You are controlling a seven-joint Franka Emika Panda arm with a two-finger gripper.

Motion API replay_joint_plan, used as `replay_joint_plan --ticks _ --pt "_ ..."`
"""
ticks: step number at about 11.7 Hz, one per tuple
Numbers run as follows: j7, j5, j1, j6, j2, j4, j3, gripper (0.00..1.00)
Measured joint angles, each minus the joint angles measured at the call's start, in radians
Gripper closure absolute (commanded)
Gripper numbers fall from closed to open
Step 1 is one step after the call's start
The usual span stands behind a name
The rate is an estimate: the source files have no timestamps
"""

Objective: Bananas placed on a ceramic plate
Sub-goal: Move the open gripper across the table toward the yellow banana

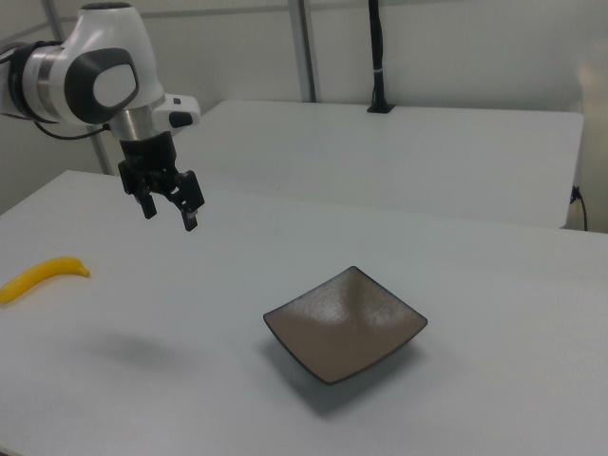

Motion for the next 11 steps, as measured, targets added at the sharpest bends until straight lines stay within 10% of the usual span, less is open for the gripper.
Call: replay_joint_plan --ticks 11 --pt "0.000 -0.021 -0.005 0.008 0.003 -0.034 0.000 0.00"
